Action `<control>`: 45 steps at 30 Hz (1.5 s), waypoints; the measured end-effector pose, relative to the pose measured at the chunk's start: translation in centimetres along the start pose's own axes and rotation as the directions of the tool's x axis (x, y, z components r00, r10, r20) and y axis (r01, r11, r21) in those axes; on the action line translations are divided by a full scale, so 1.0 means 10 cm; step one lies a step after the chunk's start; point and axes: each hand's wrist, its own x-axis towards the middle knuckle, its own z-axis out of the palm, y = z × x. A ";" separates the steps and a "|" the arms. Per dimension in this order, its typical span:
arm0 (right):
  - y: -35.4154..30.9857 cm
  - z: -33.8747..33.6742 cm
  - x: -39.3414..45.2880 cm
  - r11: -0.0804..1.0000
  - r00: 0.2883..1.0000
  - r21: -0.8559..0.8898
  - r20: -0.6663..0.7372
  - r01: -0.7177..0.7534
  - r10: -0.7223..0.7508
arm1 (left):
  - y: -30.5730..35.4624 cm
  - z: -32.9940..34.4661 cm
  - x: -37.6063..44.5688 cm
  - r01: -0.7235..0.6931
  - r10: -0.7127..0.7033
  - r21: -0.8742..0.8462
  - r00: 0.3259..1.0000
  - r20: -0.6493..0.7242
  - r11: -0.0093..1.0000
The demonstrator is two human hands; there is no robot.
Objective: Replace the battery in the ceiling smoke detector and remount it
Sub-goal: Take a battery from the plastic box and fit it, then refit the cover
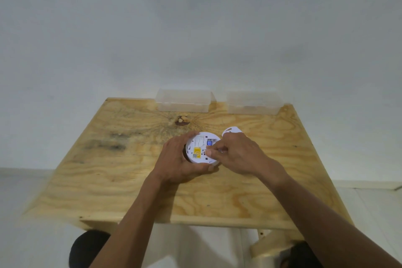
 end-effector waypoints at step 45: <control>0.08 0.41 0.28 0.964 0.894 0.249 -0.405 -0.095 0.193 | -0.04 0.01 0.00 -0.013 0.013 -0.009 1.000 0.011 1.000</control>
